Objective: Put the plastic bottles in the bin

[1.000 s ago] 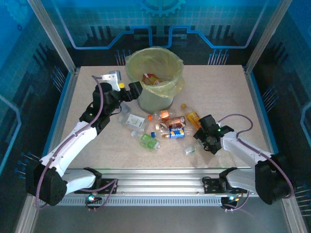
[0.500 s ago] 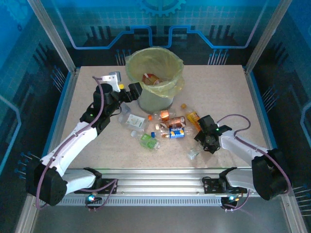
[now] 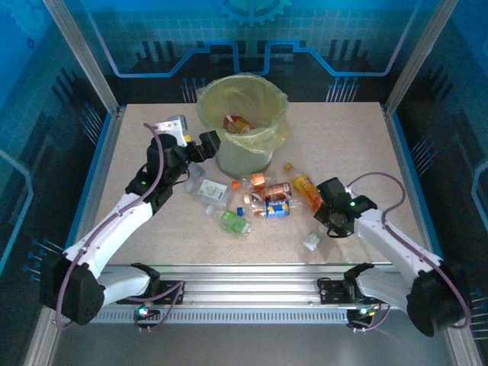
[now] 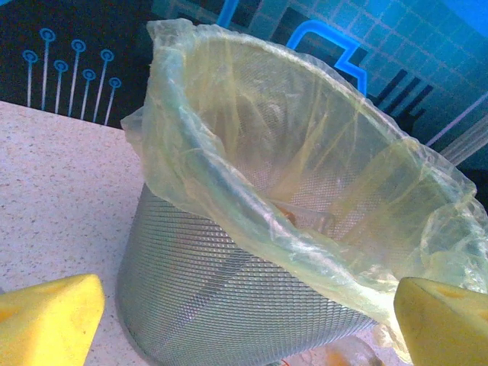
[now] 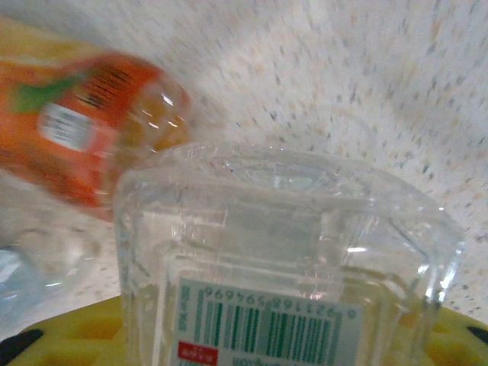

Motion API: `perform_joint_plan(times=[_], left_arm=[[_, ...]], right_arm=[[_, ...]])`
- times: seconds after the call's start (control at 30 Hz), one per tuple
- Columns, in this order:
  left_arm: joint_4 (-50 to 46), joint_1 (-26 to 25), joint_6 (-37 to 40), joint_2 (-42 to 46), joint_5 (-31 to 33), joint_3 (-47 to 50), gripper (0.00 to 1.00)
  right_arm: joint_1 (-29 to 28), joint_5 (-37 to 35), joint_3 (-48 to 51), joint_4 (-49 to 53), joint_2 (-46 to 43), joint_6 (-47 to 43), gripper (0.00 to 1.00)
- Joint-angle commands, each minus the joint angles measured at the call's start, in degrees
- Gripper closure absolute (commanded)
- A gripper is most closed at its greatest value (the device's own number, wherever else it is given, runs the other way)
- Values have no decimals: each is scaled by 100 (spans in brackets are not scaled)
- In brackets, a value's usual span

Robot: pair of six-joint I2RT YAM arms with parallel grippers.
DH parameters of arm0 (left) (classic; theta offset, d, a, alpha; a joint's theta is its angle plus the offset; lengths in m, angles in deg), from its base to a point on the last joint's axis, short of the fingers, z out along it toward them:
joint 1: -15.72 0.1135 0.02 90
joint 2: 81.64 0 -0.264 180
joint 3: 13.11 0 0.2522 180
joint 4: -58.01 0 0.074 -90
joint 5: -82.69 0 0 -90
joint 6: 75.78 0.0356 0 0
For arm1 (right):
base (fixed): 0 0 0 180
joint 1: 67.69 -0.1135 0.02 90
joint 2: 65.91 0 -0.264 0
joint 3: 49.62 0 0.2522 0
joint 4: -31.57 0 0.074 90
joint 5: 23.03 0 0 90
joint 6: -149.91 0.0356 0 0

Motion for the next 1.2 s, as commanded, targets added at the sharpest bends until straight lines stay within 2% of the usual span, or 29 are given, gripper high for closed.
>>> perform_joint_plan(times=[0.0, 0.17, 0.33, 0.53, 0.7, 0.97, 1.03, 1.17], left_arm=[[114, -25, -122, 218, 256, 133, 1], [97, -25, -238, 369, 390, 346, 1], [76, -16, -406, 561, 579, 650, 1], [-77, -10, -547, 819, 671, 827, 1], [-235, -7, -680, 927, 606, 854, 1], [-272, -5, -963, 923, 348, 907, 1], [-290, -6, -1011, 919, 281, 919, 1], [-290, -1, -1089, 928, 252, 966, 1]], right_arm=[[37, -484, -580, 586, -469, -602, 62], [31, -647, -1775, 636, -569, -1591, 62], [31, -438, -3254, 423, 123, -2640, 62], [-8, 333, -5476, 365, 1720, -3787, 61], [-96, 768, -7856, 736, 3379, -4574, 61], [-127, 1806, -11457, 1211, 5895, -5362, 61], [-127, 2032, -11869, 1123, 6250, -5464, 61], [-161, 2270, -11551, 486, 6405, -5644, 61]])
